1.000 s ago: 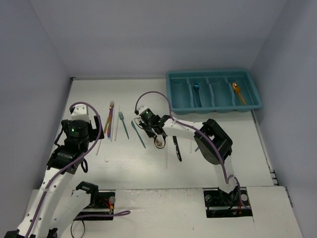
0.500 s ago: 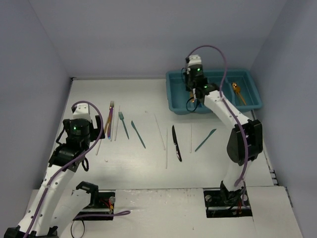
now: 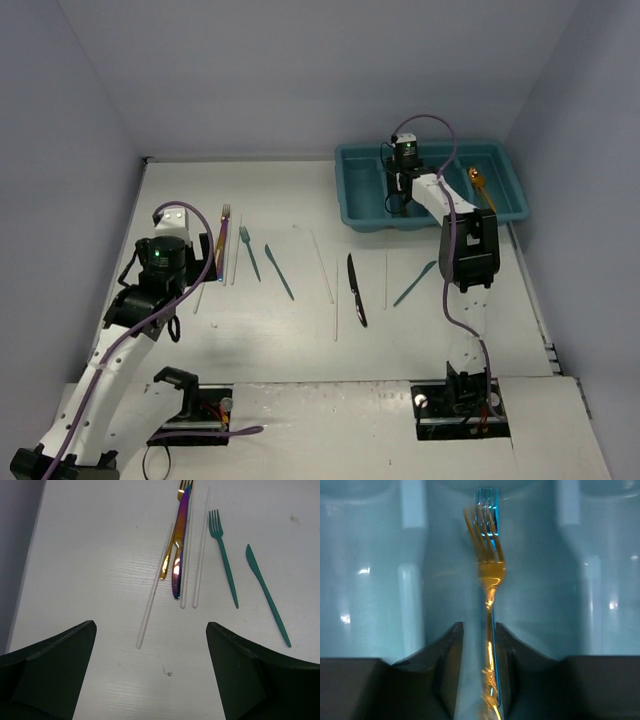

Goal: Sort the eating utensils into containers

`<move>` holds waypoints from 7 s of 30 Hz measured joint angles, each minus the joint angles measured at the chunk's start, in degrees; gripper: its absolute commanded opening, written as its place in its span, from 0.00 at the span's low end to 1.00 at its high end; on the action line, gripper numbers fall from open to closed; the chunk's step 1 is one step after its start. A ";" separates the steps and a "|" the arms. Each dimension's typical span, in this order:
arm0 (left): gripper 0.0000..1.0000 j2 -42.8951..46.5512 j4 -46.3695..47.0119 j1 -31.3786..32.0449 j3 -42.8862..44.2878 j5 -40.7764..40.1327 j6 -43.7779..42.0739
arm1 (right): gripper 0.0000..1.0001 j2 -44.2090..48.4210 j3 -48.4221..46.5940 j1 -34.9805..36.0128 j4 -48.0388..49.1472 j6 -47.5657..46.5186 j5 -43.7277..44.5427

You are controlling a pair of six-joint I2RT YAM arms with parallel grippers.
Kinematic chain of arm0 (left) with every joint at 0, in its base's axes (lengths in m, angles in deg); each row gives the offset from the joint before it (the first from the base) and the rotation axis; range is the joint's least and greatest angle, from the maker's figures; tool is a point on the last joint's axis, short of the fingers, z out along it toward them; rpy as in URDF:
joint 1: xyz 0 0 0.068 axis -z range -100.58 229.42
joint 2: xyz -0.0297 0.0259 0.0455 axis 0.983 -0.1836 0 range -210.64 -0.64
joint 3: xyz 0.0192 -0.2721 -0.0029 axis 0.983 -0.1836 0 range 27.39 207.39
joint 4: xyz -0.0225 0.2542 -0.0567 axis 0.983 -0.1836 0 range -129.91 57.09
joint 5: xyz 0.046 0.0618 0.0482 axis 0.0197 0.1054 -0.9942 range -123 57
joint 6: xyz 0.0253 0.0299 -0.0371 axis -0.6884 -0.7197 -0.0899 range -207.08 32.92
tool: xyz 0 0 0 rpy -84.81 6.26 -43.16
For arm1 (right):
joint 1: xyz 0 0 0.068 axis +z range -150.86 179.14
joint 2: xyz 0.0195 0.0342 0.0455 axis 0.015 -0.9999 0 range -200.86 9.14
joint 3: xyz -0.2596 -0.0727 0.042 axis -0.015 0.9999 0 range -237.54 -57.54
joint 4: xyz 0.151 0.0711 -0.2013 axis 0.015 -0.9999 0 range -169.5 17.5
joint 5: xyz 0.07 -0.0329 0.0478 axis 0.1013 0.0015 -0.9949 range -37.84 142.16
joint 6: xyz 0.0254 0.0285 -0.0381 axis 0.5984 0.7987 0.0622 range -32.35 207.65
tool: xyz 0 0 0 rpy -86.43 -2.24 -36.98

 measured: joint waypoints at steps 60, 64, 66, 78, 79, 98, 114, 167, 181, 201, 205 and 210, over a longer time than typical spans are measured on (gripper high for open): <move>0.00 -70.70 6.71 3.94 33.59 1.48 19.83 | 0.53 72.26 54.60 4.60 -0.64 14.61 -12.70; 0.00 -68.76 8.45 4.31 31.98 4.67 19.92 | 0.59 71.31 54.51 8.58 -0.63 14.94 -15.24; 0.00 -65.52 10.74 4.88 29.39 7.31 20.41 | 0.61 70.55 54.21 10.82 -0.60 15.24 -17.19; 0.00 -37.43 31.03 13.48 20.59 22.36 27.64 | 0.63 65.79 51.45 23.15 7.18 20.34 -23.85; 0.00 -36.95 31.73 13.99 20.48 22.73 28.09 | 0.63 65.22 51.10 24.50 7.46 20.48 -23.57; 0.00 -36.26 35.68 22.42 19.26 23.67 33.94 | 0.46 59.28 47.80 33.26 11.11 20.76 -10.30; 0.58 -34.53 37.97 23.52 16.45 22.79 33.01 | 0.00 55.44 46.71 33.58 12.81 21.65 -3.99; 0.75 -55.82 0.54 -10.55 28.96 9.43 0.46 | 0.48 48.72 35.70 1.17 10.33 9.07 -4.71; 0.51 -64.91 2.71 -10.56 35.12 11.20 -0.43 | 0.48 55.10 50.46 5.44 8.64 12.86 -6.00; 0.62 -79.36 11.97 -10.56 48.33 13.22 -0.70 | 0.49 57.82 52.23 5.44 8.41 13.45 -8.66; 0.62 -81.66 12.98 -10.61 51.03 13.36 -1.00 | 0.49 57.82 52.26 5.44 8.41 13.45 -8.88; 0.60 -83.77 13.38 -11.21 51.96 14.59 -1.24 | 0.49 57.81 52.67 5.44 8.41 13.48 -8.99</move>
